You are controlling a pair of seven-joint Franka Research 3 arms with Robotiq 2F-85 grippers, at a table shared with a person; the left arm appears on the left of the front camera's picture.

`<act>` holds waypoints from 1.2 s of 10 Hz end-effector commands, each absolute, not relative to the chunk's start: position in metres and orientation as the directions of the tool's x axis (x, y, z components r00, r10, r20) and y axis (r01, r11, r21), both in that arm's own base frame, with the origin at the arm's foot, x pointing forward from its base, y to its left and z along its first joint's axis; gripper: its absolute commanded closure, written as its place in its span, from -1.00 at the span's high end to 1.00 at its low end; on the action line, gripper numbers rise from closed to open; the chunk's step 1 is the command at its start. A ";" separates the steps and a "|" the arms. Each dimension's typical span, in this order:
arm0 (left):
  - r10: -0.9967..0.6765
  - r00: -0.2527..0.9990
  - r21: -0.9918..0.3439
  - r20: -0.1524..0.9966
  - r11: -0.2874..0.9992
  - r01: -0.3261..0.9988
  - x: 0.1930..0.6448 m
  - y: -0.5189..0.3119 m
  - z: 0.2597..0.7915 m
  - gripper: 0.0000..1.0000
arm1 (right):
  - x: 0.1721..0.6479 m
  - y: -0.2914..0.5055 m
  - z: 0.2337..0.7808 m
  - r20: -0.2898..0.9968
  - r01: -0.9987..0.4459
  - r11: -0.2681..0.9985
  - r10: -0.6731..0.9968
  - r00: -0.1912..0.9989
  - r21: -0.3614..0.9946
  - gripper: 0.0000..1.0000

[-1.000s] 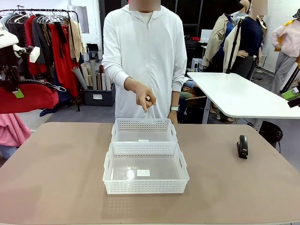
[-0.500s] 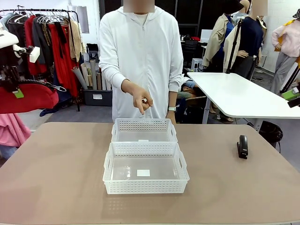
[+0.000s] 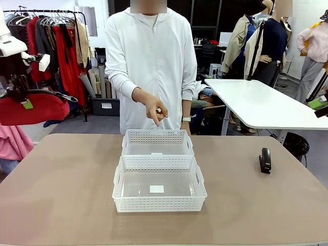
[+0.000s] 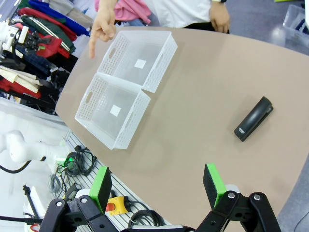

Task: Distribute items into two baskets.
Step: Move the picked Pencil pouch towards the Organizing basket indicated by the person, stopping as directed.

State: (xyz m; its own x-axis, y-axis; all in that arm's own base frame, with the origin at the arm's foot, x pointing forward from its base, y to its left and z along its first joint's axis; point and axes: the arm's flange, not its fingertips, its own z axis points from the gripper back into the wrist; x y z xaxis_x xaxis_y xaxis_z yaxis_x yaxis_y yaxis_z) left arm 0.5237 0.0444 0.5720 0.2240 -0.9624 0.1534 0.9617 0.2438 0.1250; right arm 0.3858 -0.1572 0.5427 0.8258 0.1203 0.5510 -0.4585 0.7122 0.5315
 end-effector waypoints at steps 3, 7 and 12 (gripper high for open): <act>-0.979 0.107 0.128 0.171 0.130 0.983 0.541 0.027 0.574 -1.00 | 0.386 -0.156 0.544 0.561 -0.466 0.711 0.120 0.819 0.526 1.00; -0.979 0.067 0.072 0.191 0.082 0.994 0.569 0.004 0.574 -1.00 | 0.386 -0.156 0.544 0.561 -0.466 0.711 0.120 0.819 0.526 1.00; -0.978 0.005 0.019 0.211 0.010 1.000 0.595 -0.030 0.567 -1.00 | 0.386 -0.156 0.544 0.561 -0.466 0.711 0.120 0.819 0.526 1.00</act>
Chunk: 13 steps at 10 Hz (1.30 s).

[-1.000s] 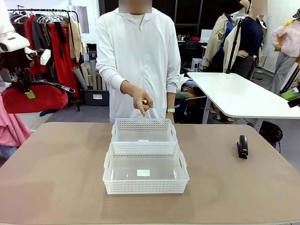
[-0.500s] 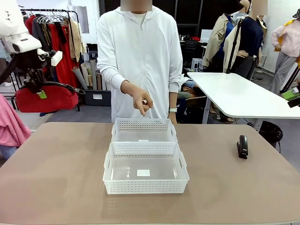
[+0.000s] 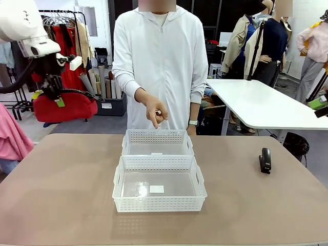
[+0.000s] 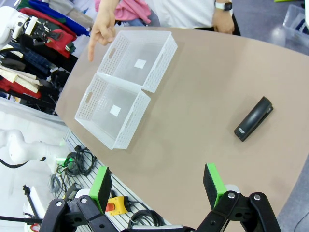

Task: Distribute items into two baskets.
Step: Move the picked Pencil pouch towards the Organizing basket indicated by the person, stopping as directed.

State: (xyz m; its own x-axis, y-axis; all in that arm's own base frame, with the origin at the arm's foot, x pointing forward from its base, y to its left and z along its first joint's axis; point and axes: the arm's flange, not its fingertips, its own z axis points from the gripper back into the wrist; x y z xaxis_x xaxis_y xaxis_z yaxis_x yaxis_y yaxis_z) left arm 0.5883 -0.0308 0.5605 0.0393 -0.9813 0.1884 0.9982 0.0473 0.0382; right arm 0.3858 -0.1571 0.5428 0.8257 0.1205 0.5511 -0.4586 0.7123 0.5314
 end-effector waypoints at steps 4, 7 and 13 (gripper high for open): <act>-0.974 -0.019 -0.050 0.228 -0.031 0.998 0.605 -0.056 0.549 -1.00 | 0.386 -0.156 0.544 0.561 -0.466 0.711 0.120 0.819 0.526 1.00; -0.974 -0.056 -0.097 0.220 -0.079 0.992 0.609 -0.075 0.533 -1.00 | 0.386 -0.156 0.544 0.561 -0.466 0.711 0.120 0.819 0.526 1.00; -0.965 -0.103 -0.099 0.239 -0.130 0.987 0.624 -0.107 0.519 -1.00 | 0.386 -0.156 0.544 0.561 -0.466 0.711 0.120 0.819 0.526 1.00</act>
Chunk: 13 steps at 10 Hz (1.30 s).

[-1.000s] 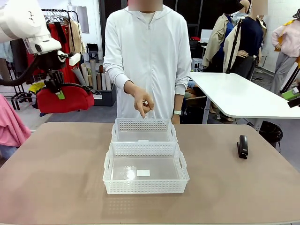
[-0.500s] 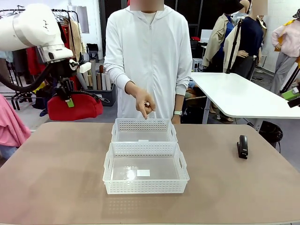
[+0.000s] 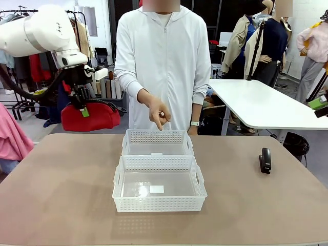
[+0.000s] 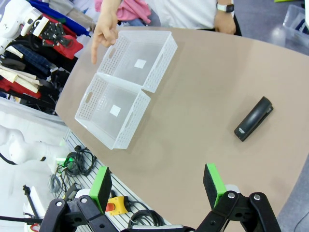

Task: Distribute items into two baskets.
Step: Move the picked Pencil pouch towards the Organizing basket indicated by the person, stopping as directed.

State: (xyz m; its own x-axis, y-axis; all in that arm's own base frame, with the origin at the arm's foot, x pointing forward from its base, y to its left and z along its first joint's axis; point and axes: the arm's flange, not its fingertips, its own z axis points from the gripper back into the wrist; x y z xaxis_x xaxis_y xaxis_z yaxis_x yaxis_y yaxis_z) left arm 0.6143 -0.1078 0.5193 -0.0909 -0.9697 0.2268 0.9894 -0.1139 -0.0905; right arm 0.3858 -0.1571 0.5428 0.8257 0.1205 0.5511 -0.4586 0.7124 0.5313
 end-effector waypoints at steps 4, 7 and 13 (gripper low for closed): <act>-0.973 -0.077 -0.077 0.217 -0.095 0.992 0.642 -0.124 0.497 -1.00 | 0.386 -0.156 0.544 0.561 -0.466 0.711 0.120 0.819 0.526 1.00; -0.980 -0.056 -0.031 0.190 -0.063 0.998 0.645 -0.138 0.481 -1.00 | 0.386 -0.156 0.544 0.561 -0.466 0.711 0.120 0.819 0.526 1.00; -0.988 0.111 -0.001 0.112 0.111 0.994 0.628 -0.076 0.505 -1.00 | 0.386 -0.156 0.544 0.561 -0.466 0.711 0.120 0.819 0.526 1.00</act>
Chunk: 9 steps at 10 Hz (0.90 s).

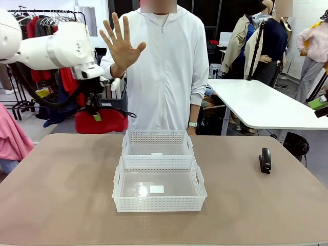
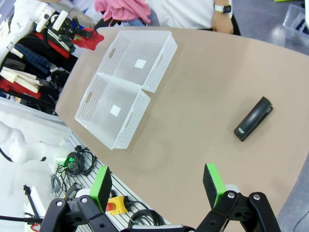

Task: Distribute items into two baskets.
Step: Move the picked Pencil pouch towards the Organizing basket indicated by the person, stopping as directed.

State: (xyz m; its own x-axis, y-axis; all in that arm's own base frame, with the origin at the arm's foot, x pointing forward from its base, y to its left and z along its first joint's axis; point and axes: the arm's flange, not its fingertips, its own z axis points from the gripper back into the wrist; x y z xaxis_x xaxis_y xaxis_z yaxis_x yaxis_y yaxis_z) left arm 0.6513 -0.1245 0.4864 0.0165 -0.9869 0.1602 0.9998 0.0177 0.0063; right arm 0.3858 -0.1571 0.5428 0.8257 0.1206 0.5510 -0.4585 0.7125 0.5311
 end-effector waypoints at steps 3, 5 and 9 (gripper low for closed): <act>-0.963 0.246 -0.112 0.112 0.233 0.966 0.570 0.023 0.516 -1.00 | 0.386 -0.156 0.544 0.561 -0.466 0.711 0.120 0.819 0.526 1.00; -0.969 0.184 -0.116 0.166 0.166 0.979 0.573 0.017 0.519 -1.00 | 0.386 -0.156 0.544 0.561 -0.466 0.711 0.120 0.819 0.526 1.00; -0.966 0.215 -0.123 0.141 0.199 0.972 0.569 0.031 0.523 -1.00 | 0.386 -0.156 0.544 0.561 -0.466 0.711 0.120 0.819 0.526 1.00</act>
